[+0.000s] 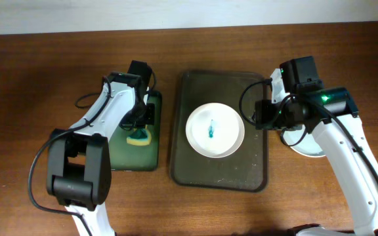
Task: Clean dirty plates on tray and stack at the side
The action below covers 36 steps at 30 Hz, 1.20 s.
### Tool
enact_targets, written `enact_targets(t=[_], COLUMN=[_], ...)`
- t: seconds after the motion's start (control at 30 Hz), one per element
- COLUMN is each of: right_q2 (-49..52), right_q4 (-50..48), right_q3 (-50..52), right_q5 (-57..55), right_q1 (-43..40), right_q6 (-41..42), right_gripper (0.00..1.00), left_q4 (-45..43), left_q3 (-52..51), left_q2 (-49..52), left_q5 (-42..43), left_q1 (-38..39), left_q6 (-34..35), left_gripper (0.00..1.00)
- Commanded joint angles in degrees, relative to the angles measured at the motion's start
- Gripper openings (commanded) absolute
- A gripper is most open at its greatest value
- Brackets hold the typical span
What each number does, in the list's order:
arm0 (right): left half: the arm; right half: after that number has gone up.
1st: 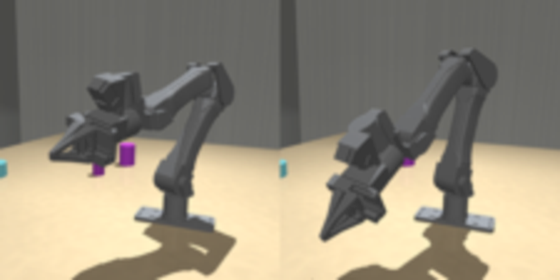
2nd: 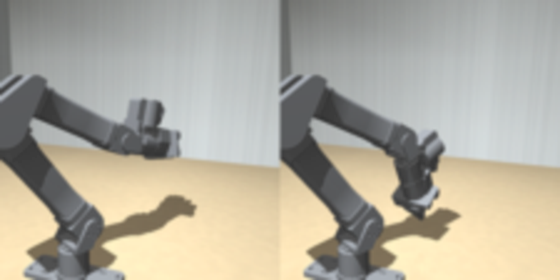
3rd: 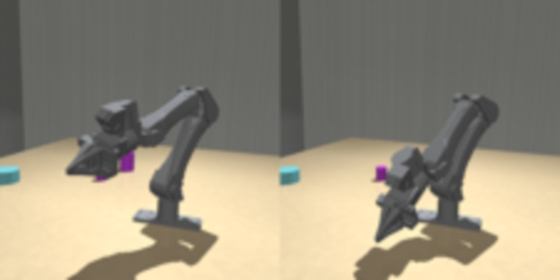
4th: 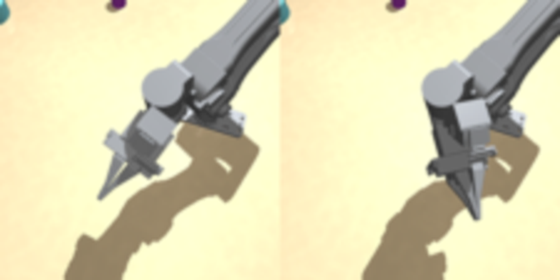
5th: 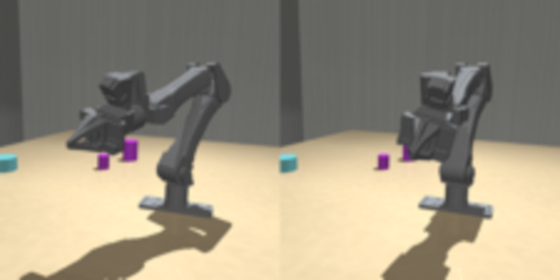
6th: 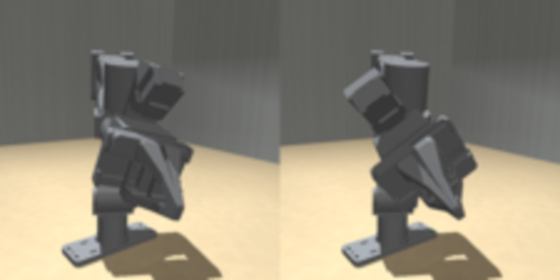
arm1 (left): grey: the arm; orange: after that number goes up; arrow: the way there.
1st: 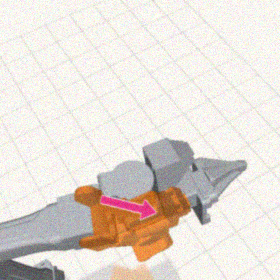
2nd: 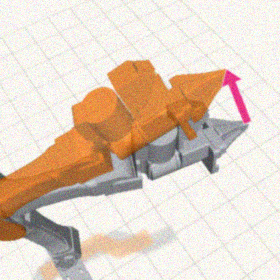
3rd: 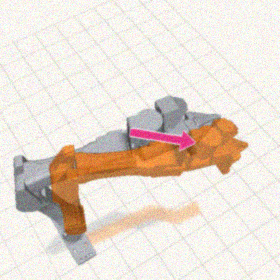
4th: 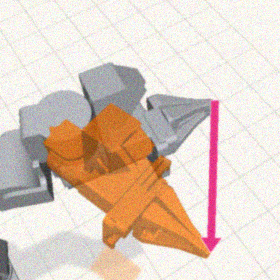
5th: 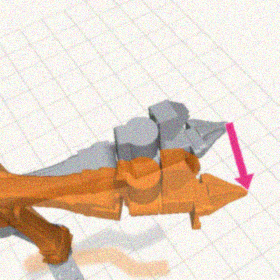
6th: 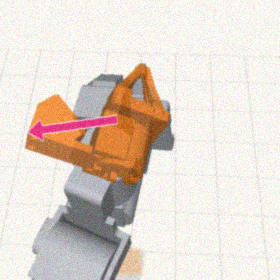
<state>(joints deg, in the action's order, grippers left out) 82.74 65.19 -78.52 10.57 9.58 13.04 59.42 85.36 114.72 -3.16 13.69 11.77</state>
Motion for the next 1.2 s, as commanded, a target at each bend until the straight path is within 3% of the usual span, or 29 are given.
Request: enact_targets(t=[0.0, 0.2, 0.23, 0.4, 0.63, 0.83, 1.0, 1.17], right_q2=[0.26, 1.95, 2.56, 9.68, 21.16, 30.34, 32.74, 32.83], right_q4=[0.13, -1.84, -2.23, -4.63, -12.79, -18.64, -19.8, -19.8], right_q3=[-0.11, 0.92, 1.46, 4.85, 5.95, 5.95, 6.01, 5.99], right_q5=[0.31, 0.07, 0.07, 0.81, 2.05, 3.04, 4.22, 4.2], right_q1=[0.22, 0.22, 0.22, 0.22, 0.22, -0.61, -0.59, -0.59], right_q6=[-0.63, -0.81, -0.81, -0.81, -0.79, -0.59, -0.57, -0.57], right_gripper=[0.53, 0.52, 0.48, 0.36, 0.28, 0.15, 0.04, 0.04], left_q4=[0.13, 1.62, 1.7, -3.85, -12.35, -16.74, -18.45, -19.8], left_q3=[1.29, 3.91, 4.35, 5.44, 5.44, 5.44, 5.44, 5.44], left_q2=[-5.97, -6.8, -6.8, -6.64, -3.72, 3.96, 8.15, 9.44], left_q5=[0.81, 1.05, 1.66, 15.91, 16.04, 15.02, 16.59, 18.84], left_q1=[-0.09, 1.29, 1.81, 6.73, 14.53, 17.38, 18.23, 21.62], left_q6=[0.07, -0.59, -0.59, -0.55, 2.71, 5.49, 5.55, 6.69], left_gripper=[0.0, 0.0, 0.0, 0.0, 0.0, 0.0, 0.0, 0.0])
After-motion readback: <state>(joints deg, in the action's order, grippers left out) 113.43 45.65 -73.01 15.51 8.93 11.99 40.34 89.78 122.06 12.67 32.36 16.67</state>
